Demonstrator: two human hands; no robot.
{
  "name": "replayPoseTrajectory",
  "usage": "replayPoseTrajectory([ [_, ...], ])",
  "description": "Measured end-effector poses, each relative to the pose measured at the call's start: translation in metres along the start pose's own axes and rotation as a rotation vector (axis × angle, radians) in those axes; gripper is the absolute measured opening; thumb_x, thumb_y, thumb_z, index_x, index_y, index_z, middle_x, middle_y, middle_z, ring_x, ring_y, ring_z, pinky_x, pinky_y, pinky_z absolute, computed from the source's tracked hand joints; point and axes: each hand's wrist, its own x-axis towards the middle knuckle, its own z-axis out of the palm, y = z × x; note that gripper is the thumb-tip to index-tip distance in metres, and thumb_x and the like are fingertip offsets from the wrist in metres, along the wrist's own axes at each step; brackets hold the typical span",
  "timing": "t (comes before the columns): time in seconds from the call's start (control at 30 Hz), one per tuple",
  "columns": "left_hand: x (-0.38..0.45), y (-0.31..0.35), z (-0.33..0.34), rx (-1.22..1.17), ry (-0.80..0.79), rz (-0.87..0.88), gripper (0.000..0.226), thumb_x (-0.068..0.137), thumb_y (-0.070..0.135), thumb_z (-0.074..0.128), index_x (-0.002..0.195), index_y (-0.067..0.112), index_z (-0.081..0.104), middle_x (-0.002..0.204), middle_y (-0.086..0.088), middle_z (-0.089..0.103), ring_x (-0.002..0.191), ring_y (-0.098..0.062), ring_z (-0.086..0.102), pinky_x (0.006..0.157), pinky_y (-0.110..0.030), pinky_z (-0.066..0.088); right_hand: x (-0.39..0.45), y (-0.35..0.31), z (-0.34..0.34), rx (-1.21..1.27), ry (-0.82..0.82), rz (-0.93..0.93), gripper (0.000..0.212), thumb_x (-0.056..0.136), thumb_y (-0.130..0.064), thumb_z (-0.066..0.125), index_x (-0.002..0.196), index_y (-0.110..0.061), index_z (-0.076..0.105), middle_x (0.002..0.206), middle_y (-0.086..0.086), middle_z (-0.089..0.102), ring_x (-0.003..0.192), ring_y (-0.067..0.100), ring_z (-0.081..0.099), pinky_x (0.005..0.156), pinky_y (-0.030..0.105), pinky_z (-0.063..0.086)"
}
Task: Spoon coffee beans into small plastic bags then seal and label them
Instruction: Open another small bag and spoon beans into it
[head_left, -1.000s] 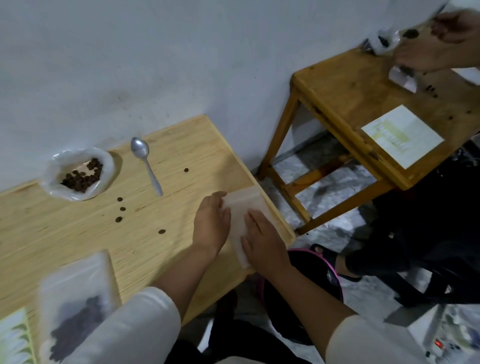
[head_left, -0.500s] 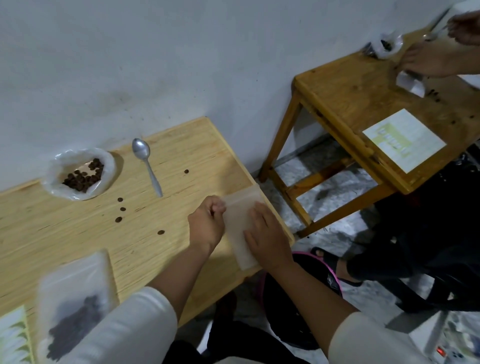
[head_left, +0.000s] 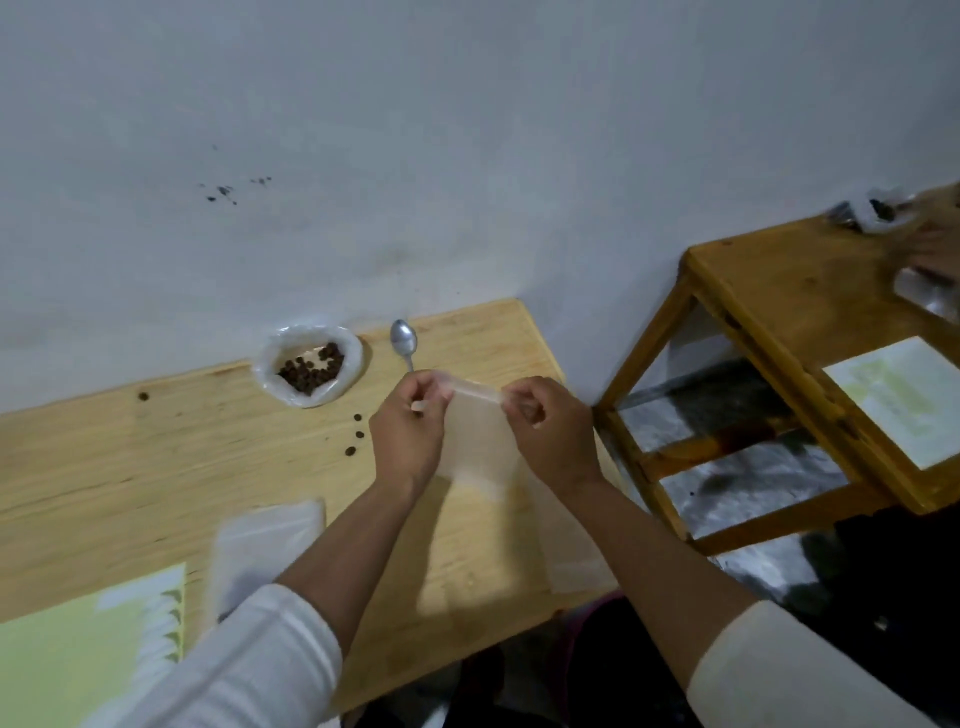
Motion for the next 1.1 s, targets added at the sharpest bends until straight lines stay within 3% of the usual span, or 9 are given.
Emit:
replayPoseTrajectory([
  [0.07, 0.003, 0.007, -0.021, -0.046, 0.111, -0.026, 0.03, 0.084, 0.025, 0.069, 0.112, 0.021, 0.061, 0.098, 0.009, 0.061, 0.087, -0.003, 0.056, 0.067, -0.009, 0.039, 0.003, -0.02, 0.014, 0.055, -0.024, 0.018, 0.004, 0.081, -0.009, 0.066, 0.084, -0.011, 0.066, 0.073, -0.007, 0.061, 0.068, 0.004, 0.052, 0.061, 0.017, 0.039],
  [0.2, 0.007, 0.011, -0.059, -0.208, 0.209, -0.171, 0.039, 0.081, 0.03, 0.071, 0.117, 0.023, 0.054, 0.087, 0.015, 0.062, 0.076, 0.007, 0.058, 0.069, -0.002, 0.042, 0.004, -0.061, 0.048, 0.174, -0.128, 0.089, 0.008, 0.082, -0.013, 0.065, 0.083, -0.021, 0.063, 0.073, -0.014, 0.063, 0.073, 0.001, 0.059, 0.064, 0.015, 0.044],
  [0.27, 0.01, 0.007, -0.074, -0.272, 0.175, -0.202, 0.034, 0.084, 0.033, 0.067, 0.115, 0.025, 0.058, 0.088, 0.016, 0.066, 0.083, 0.003, 0.063, 0.083, -0.016, 0.048, 0.004, -0.078, 0.065, 0.279, -0.204, 0.088, 0.017, 0.083, -0.01, 0.063, 0.085, -0.027, 0.06, 0.078, -0.018, 0.065, 0.079, -0.004, 0.063, 0.073, 0.012, 0.048],
  [0.33, 0.013, 0.001, -0.09, -0.352, 0.145, -0.217, 0.031, 0.085, 0.034, 0.067, 0.114, 0.024, 0.063, 0.093, 0.012, 0.07, 0.088, -0.007, 0.067, 0.086, -0.029, 0.052, 0.004, -0.091, 0.078, 0.346, -0.289, 0.064, 0.024, 0.084, -0.006, 0.061, 0.097, -0.026, 0.062, 0.09, -0.02, 0.065, 0.089, -0.007, 0.063, 0.083, 0.012, 0.048],
  [0.4, 0.019, -0.005, -0.105, -0.424, 0.108, -0.23, 0.028, 0.084, 0.033, 0.068, 0.111, 0.025, 0.065, 0.096, 0.01, 0.071, 0.088, -0.007, 0.068, 0.084, -0.031, 0.054, 0.005, -0.102, 0.088, 0.387, -0.375, 0.05, 0.034, 0.083, -0.004, 0.061, 0.112, -0.02, 0.062, 0.103, -0.019, 0.064, 0.1, -0.005, 0.061, 0.091, 0.015, 0.047],
  [0.5, 0.027, -0.013, -0.125, -0.518, 0.061, -0.255, 0.026, 0.084, 0.026, 0.07, 0.109, 0.021, 0.067, 0.097, 0.004, 0.072, 0.091, -0.009, 0.068, 0.085, -0.035, 0.056, 0.007, -0.117, 0.1, 0.402, -0.451, 0.044, 0.037, 0.083, -0.01, 0.066, 0.117, -0.023, 0.061, 0.106, -0.025, 0.062, 0.104, -0.007, 0.059, 0.095, 0.016, 0.046],
  [0.73, 0.048, -0.024, -0.153, -0.628, -0.007, -0.26, 0.021, 0.087, 0.017, 0.066, 0.107, 0.022, 0.066, 0.098, -0.001, 0.071, 0.087, -0.007, 0.068, 0.083, -0.028, 0.055, 0.014, -0.142, 0.131, 0.417, -0.423, 0.124, 0.034, 0.084, -0.024, 0.068, 0.118, -0.026, 0.063, 0.111, -0.01, 0.069, 0.105, 0.0, 0.062, 0.097, 0.03, 0.049],
  [0.93, 0.056, -0.028, -0.146, -0.643, 0.045, -0.281, 0.027, 0.087, 0.017, 0.066, 0.114, 0.015, 0.066, 0.103, 0.002, 0.071, 0.097, -0.011, 0.067, 0.089, -0.037, 0.054, 0.024, -0.145, 0.135, 0.393, -0.379, 0.075, 0.029, 0.087, -0.015, 0.064, 0.103, -0.039, 0.067, 0.084, -0.035, 0.065, 0.096, -0.003, 0.064, 0.088, 0.017, 0.049],
  [1.1, 0.058, -0.025, -0.129, -0.582, 0.13, -0.277, 0.021, 0.088, 0.02, 0.065, 0.108, 0.023, 0.07, 0.1, 0.001, 0.072, 0.094, -0.016, 0.069, 0.087, -0.042, 0.055, 0.038, -0.135, 0.133, 0.266, -0.334, 0.03, 0.022, 0.088, -0.017, 0.06, 0.104, -0.026, 0.071, 0.081, -0.026, 0.064, 0.083, -0.005, 0.064, 0.076, 0.005, 0.046],
])
